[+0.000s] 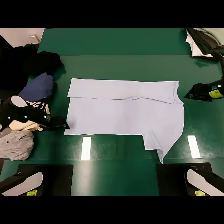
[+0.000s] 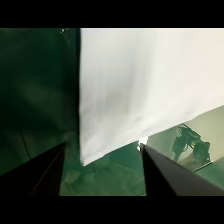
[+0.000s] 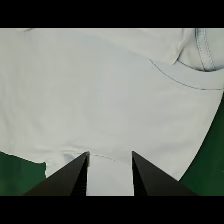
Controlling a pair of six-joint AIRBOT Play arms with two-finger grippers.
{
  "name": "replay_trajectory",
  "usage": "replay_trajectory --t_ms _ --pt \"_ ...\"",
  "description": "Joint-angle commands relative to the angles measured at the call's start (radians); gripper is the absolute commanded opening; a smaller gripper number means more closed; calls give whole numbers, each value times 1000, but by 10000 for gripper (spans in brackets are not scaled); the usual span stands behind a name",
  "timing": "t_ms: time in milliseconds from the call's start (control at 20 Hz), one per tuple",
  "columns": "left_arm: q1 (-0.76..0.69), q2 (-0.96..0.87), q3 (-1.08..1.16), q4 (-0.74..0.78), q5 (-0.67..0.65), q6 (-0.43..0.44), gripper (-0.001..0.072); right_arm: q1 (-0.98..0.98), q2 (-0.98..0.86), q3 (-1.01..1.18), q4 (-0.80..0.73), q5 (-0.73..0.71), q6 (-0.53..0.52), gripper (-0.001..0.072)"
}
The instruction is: Fold the shirts.
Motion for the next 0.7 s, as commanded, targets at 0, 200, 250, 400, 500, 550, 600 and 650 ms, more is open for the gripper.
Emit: replay_trajectory --t_ms 0,200,250,400,500,550,600,650 --pt "-56 7 -25 -12 39 -30 549 -1 12 0 1 27 -1 307" --pt "-89 7 -25 18 48 -50 295 -1 12 -1 -8 47 -1 307" --pt "-89 7 -25 18 52 -50 198 -2 12 -1 -9 54 -1 308" --pt "-89 7 -16 18 55 -50 21 -16 39 -70 -9 58 -1 307" --pt "-89 8 7 18 41 -50 21 -71 86 -206 -11 56 -1 307" --pt "-89 8 21 16 33 -49 21 -118 120 -291 -35 47 -1 308" --pt "-89 8 34 16 29 -49 21 -165 150 -370 -69 39 -1 308" --pt "-89 8 43 16 31 -49 21 -219 174 -454 -87 37 -1 312"
